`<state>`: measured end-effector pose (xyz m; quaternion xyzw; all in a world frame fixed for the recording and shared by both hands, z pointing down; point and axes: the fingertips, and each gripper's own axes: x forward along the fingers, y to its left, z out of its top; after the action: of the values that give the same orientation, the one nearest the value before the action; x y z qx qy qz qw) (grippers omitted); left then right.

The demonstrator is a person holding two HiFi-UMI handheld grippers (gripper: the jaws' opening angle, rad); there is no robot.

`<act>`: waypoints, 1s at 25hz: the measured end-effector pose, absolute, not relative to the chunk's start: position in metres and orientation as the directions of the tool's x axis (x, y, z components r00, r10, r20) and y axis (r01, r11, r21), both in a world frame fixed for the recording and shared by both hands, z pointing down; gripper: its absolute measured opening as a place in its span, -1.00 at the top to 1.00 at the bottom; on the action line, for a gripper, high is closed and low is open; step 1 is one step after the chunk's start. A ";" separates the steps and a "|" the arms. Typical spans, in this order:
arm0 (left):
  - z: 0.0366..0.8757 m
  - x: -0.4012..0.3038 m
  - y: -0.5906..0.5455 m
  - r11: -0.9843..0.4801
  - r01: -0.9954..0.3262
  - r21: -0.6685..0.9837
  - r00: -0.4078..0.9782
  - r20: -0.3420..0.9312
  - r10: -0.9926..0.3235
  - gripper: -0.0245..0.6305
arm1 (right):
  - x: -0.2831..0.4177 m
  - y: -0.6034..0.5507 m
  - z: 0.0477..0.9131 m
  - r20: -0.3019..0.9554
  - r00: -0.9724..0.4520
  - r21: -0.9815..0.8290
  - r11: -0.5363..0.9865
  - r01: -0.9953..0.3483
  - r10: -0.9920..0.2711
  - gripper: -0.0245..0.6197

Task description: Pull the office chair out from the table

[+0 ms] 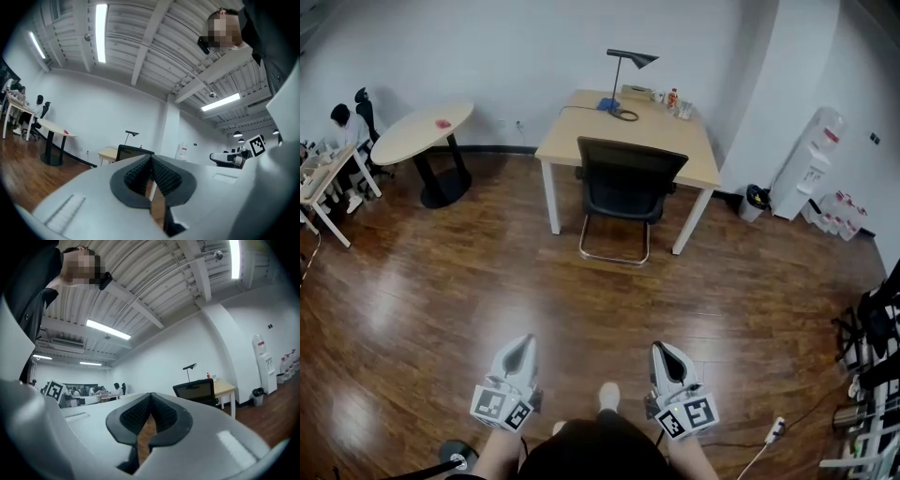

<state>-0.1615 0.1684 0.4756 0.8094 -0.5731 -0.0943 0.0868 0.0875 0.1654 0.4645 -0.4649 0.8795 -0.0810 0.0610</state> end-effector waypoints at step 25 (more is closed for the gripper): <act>0.462 -0.055 0.001 -0.383 -0.911 0.156 0.379 -0.052 -0.924 0.92 | 0.199 -0.001 0.477 -0.056 -0.539 -0.256 0.534 -0.806 -0.840 0.88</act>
<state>-0.0551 0.0007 0.4618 0.8289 -0.5532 -0.0651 0.0509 0.1994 -0.0013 0.4766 -0.4721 0.8716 -0.1002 0.0863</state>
